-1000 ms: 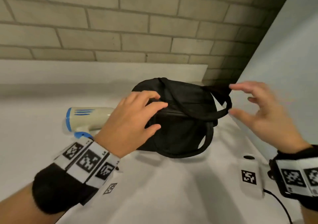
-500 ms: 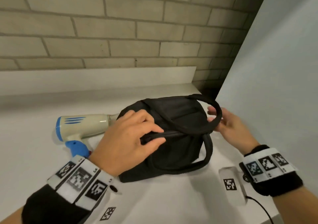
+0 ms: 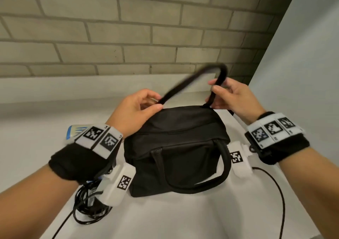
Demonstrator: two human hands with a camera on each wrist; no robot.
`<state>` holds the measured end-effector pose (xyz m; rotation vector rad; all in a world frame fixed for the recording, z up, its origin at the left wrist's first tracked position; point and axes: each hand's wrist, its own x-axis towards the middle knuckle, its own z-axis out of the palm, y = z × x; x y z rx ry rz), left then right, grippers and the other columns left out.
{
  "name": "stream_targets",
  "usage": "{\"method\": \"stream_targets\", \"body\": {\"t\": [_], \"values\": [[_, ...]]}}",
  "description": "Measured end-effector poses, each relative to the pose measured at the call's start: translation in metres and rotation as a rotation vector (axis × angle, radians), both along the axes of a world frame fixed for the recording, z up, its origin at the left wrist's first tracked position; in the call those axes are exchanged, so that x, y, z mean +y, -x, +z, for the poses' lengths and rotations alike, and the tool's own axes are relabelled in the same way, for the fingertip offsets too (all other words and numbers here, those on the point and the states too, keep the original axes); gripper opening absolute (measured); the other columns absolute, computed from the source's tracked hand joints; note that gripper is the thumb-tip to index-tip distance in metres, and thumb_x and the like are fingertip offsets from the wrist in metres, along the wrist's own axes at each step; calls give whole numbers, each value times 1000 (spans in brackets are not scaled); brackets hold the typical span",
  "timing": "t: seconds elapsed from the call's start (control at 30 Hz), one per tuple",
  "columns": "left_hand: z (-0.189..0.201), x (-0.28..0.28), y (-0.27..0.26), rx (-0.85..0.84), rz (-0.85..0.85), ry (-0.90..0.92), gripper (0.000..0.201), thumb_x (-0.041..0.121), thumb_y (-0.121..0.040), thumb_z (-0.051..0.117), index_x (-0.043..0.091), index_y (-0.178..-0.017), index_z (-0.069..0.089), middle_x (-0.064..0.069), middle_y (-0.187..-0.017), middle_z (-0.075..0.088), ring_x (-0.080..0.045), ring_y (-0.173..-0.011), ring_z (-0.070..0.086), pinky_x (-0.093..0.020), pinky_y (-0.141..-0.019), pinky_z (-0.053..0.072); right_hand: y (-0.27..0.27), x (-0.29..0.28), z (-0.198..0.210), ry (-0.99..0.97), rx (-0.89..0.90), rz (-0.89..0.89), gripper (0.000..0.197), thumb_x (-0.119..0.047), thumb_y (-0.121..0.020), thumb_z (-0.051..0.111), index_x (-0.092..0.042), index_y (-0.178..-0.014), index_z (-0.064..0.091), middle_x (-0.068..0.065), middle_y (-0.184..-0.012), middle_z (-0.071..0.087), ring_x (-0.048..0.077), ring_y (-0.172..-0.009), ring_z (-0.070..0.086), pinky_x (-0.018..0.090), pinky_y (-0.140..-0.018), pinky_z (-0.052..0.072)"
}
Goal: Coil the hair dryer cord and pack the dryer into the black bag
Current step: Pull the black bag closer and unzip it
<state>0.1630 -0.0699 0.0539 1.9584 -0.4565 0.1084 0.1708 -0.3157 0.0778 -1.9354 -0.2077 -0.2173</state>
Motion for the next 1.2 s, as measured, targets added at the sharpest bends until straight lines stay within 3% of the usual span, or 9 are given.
{"method": "stream_targets", "body": {"t": [0.2,0.27,0.37,0.5,0.63,0.73,1.03,1.13,1.2], "values": [[-6,-8,-12,222,198,231,16,21,-82,59,32,-85,48,-6,-77,65,-19,-63,61,-31,-63,49,-23,-3,-19,128,344,-238,25,-17,-87,56,-14,-105,39,3,-77,55,15,-65,54,26,-54,46],[-8,-8,-13,190,209,236,21,21,-83,57,38,-82,44,-13,-76,66,-26,-63,62,-37,-65,51,-10,-8,-35,136,545,-188,10,-18,-93,44,-11,-97,49,7,-80,54,20,-70,54,34,-60,51],[-10,-7,-13,113,166,209,26,22,-85,54,45,-83,45,-32,-72,59,-43,-60,55,-46,-65,49,13,-18,-62,-77,780,-67,26,-7,-93,34,-1,-85,58,18,-87,57,34,-86,56,49,-84,49],[-12,-8,-15,36,89,184,26,19,-87,52,44,-81,58,-24,-68,53,-27,-63,46,-37,-64,39,24,-21,-83,-176,744,-77,31,-2,-94,32,-5,-79,59,12,-79,61,24,-76,58,25,-62,55],[-15,-8,-16,40,68,192,28,18,-87,53,40,-75,66,-29,-80,61,-25,-69,52,-36,-71,47,26,-14,-85,-116,710,-130,28,0,-92,38,-7,-73,56,9,-72,57,18,-66,55,16,-46,51],[-19,-4,-18,43,66,181,30,17,-87,53,41,-73,66,7,-65,67,-5,-64,57,-14,-66,49,26,-15,-81,-75,665,-159,32,1,-92,35,-8,-68,54,8,-66,56,18,-62,53,15,-42,49],[-20,-2,-18,57,92,183,30,11,-87,53,37,-75,64,-1,-71,63,-8,-63,53,-3,-58,43,27,-41,-42,-360,674,-62,17,-12,-93,38,-5,-87,53,14,-95,62,22,-61,69,39,-60,60],[-21,-6,-16,81,96,174,30,12,-86,53,38,-75,64,-1,-68,62,-15,-65,52,-6,-56,42,27,-42,-22,-182,551,-92,15,-17,-90,47,-13,-81,58,5,-91,63,20,-80,63,44,-82,51],[-21,-9,-15,86,104,175,30,13,-86,53,38,-74,64,-2,-64,60,-21,-66,50,-12,-59,43,30,-38,-7,47,394,-180,15,-19,-88,51,-18,-77,62,-3,-88,63,12,-89,56,31,-83,42]]}}
